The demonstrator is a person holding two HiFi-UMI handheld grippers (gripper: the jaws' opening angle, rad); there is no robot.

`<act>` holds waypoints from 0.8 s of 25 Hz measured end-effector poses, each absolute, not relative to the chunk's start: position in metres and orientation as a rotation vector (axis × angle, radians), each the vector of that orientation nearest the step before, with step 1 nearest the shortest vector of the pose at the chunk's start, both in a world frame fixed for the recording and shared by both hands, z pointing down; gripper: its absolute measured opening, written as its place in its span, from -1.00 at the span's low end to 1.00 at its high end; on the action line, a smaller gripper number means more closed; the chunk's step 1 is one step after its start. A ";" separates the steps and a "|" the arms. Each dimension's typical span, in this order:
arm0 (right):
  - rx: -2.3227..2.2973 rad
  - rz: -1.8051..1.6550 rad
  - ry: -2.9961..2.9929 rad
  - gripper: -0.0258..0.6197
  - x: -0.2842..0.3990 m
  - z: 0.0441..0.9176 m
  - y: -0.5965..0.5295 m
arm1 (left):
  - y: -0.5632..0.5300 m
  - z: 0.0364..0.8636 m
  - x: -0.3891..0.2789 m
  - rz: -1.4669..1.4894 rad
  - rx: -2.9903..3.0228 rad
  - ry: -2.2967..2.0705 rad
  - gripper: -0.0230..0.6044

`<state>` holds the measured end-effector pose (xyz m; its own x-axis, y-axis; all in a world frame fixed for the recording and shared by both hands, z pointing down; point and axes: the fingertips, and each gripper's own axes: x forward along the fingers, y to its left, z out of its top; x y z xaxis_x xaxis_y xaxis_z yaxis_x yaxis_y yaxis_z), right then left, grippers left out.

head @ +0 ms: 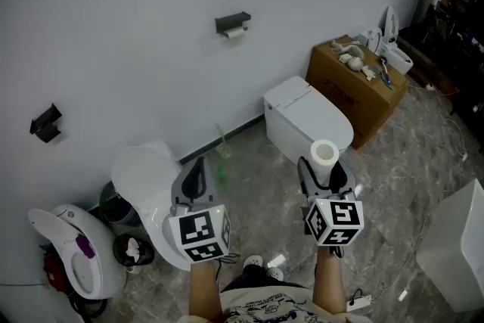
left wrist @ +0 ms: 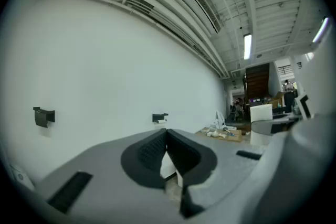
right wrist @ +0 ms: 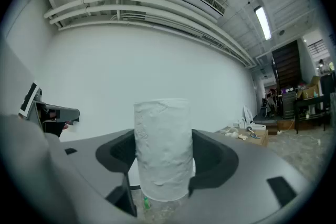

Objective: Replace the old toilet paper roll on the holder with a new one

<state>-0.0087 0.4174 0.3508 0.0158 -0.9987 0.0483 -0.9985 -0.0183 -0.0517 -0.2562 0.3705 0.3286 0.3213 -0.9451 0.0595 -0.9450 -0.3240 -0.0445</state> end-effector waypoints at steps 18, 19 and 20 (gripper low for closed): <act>-2.208 -0.175 2.162 0.06 -0.002 0.358 0.393 | 0.345 0.333 -0.256 -0.126 -2.537 1.843 -0.92; -2.212 -0.176 2.164 0.06 -0.002 0.359 0.390 | 0.343 0.333 -0.256 -0.112 -2.539 1.841 -0.92; -2.218 -0.177 2.165 0.06 -0.002 0.360 0.387 | 0.340 0.332 -0.256 -0.096 -2.543 1.836 -0.92</act>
